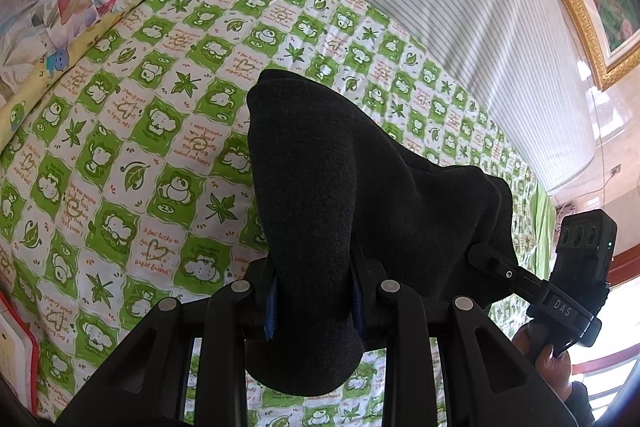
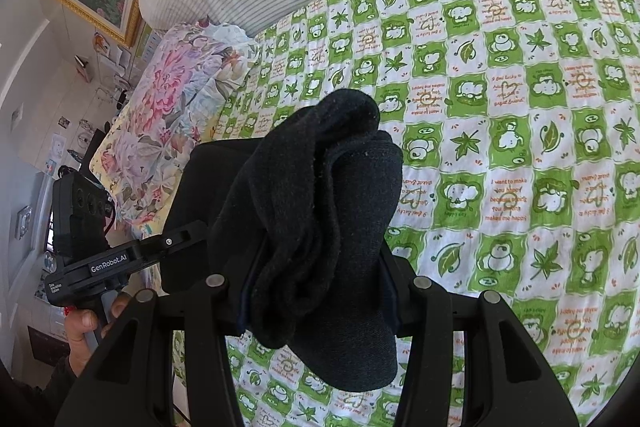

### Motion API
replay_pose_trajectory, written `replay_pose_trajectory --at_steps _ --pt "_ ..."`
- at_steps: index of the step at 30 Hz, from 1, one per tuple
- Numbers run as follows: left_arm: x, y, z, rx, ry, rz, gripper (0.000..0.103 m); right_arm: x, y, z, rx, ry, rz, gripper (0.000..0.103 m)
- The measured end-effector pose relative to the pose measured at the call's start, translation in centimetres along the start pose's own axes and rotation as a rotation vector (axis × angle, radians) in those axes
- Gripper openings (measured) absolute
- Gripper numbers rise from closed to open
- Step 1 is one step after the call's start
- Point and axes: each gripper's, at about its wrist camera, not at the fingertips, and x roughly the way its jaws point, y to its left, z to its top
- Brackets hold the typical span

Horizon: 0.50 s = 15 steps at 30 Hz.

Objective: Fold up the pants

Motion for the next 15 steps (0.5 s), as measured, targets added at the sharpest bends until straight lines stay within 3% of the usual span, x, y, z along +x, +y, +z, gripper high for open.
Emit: replay_pose_trajectory --at_steps 15 --pt "1.5 0.6 0.5 -0.017 0.014 0.02 0.027 1.7 -0.9 0.5 0.012 0.028 0.01 0.051"
